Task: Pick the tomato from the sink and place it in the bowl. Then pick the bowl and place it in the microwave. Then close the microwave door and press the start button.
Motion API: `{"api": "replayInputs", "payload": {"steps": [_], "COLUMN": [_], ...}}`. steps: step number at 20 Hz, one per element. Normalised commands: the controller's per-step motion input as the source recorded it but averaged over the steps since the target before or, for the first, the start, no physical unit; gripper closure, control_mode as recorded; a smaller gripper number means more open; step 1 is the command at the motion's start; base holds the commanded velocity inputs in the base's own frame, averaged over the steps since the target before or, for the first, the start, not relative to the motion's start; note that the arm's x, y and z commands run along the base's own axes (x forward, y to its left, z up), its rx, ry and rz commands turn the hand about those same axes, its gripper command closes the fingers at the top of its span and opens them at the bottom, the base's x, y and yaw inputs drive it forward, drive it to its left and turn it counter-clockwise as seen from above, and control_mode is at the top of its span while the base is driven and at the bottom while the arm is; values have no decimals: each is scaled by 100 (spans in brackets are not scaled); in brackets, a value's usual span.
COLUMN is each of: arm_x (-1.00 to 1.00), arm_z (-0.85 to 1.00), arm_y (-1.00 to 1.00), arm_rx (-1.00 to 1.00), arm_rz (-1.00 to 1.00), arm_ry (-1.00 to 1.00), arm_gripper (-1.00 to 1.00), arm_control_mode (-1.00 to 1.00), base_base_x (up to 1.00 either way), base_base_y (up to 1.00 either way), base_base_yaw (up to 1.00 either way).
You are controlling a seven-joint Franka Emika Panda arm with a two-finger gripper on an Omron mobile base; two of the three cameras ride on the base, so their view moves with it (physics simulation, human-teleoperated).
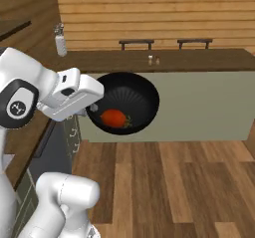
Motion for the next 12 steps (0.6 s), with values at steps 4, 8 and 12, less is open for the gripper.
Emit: {"api": "replayInputs", "payload": {"steps": [4, 8, 12], "arm_x": [0, 0, 0], "arm_z": [0, 0, 0], "arm_y": [0, 0, 0], "arm_rx": [0, 0, 0], "arm_rz": [0, 0, 0], "arm_ry": [0, 0, 0], "arm_gripper": [100, 100, 100], "arm_control_mode": [100, 100, 100], "base_base_x": [1, 6, -28], "base_base_y": [17, -9, -81], "base_base_yaw": [-19, -1, -11]}}
